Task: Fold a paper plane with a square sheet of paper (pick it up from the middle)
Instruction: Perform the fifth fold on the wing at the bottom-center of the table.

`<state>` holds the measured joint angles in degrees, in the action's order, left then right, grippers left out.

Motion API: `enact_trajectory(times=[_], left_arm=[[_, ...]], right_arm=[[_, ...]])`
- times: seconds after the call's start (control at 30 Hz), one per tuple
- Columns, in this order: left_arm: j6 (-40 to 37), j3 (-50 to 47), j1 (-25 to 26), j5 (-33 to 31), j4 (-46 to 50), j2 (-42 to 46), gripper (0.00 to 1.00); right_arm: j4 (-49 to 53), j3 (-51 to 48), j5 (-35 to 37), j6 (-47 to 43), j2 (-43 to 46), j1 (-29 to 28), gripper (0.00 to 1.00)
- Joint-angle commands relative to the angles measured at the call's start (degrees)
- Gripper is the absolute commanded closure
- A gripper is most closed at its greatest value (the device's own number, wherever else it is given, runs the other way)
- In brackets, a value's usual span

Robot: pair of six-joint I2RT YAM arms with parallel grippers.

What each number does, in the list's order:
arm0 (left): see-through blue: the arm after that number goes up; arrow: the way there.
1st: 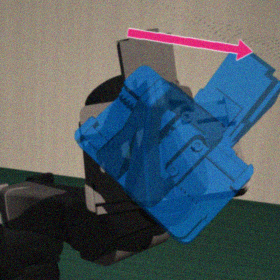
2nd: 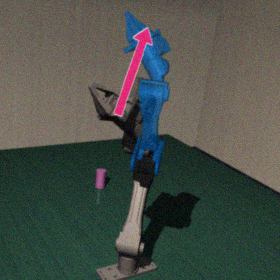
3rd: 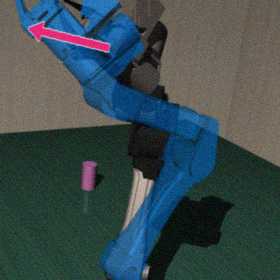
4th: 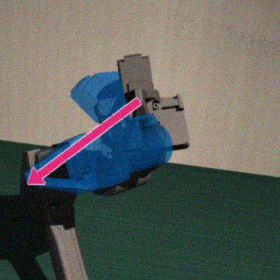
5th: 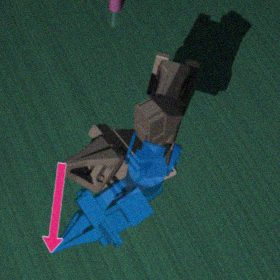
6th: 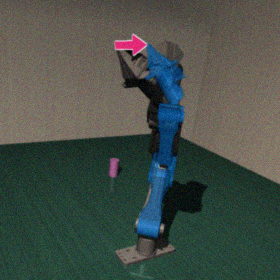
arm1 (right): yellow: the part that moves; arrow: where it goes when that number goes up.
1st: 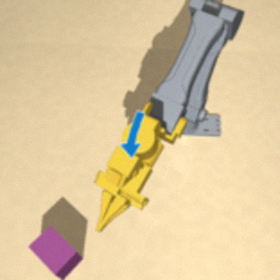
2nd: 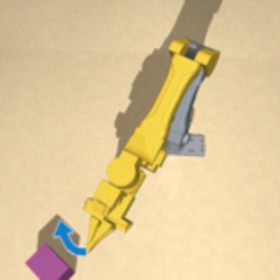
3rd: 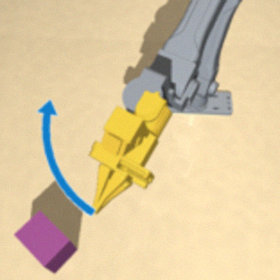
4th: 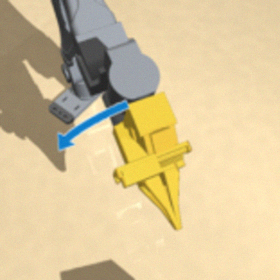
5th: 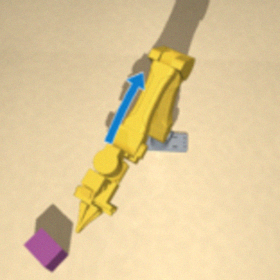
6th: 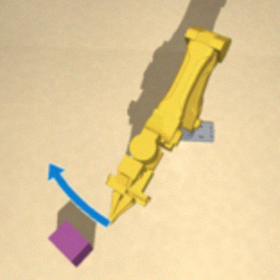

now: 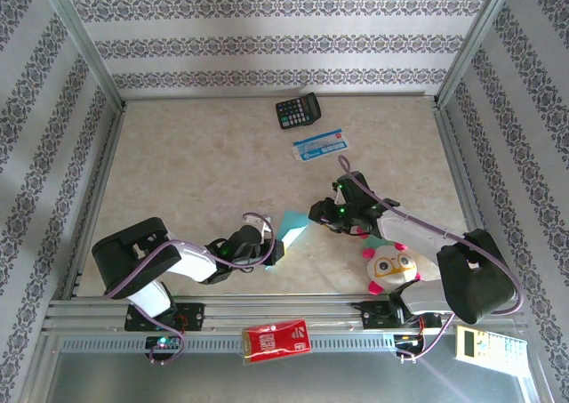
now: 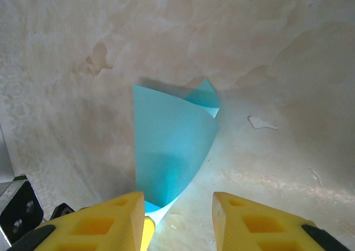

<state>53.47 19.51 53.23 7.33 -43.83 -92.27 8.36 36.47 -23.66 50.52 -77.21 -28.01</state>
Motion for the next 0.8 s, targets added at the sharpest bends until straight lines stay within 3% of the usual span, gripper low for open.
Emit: enact_trajectory(times=[0.0, 0.33, 0.77], left_arm=[[2.92, -1.87, -1.17, -0.31, -5.17, -0.60, 1.00], [5.59, -3.35, -3.04, 1.09, -8.50, 0.45, 1.00], [12.13, -5.36, -3.66, -0.51, -8.68, 2.96, 1.00]], right_arm=[[-0.46, 1.67, -0.38, -1.63, -0.48, -0.81, 0.63], [-0.01, 2.84, 0.13, -4.85, -0.10, -2.46, 0.63], [2.01, 7.06, 7.09, -12.44, -3.90, -9.30, 0.63]])
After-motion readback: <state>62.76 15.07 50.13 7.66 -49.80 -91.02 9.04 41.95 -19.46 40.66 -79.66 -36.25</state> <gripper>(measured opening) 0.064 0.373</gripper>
